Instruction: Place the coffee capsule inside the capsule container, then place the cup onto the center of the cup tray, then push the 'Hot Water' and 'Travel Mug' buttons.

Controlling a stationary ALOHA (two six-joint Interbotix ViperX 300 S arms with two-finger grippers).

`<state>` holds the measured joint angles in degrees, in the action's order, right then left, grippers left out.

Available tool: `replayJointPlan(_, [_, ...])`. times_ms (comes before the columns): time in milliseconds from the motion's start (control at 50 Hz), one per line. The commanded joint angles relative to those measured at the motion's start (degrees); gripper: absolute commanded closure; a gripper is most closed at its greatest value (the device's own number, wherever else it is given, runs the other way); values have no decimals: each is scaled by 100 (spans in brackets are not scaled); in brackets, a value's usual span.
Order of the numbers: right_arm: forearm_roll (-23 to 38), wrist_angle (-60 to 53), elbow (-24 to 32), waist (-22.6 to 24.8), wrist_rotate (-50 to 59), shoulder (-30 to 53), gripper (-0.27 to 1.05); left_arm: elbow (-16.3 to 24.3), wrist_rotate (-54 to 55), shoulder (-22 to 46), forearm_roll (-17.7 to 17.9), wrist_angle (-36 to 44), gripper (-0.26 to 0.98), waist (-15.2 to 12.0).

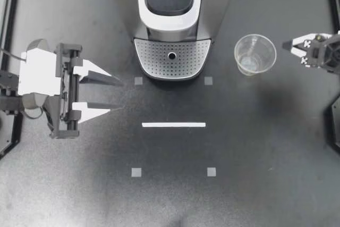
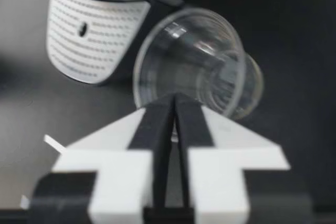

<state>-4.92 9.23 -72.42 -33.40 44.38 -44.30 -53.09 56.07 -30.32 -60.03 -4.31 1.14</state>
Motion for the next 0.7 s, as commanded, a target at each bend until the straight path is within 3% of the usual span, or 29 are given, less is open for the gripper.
replayJointPlan(0, [9, -9, 62, -44, 26, 176, 48, 62, 0, -26, 0, 35, 28, -18])
replayJointPlan(240, [9, -62, 97, -44, 35, 712, 31, 18, -9, -26, 0, 26, 28, -26])
replayJointPlan(680, [9, -316, 185, -44, 18, 1213, 31, 0, -9, -26, 0, 35, 28, -26])
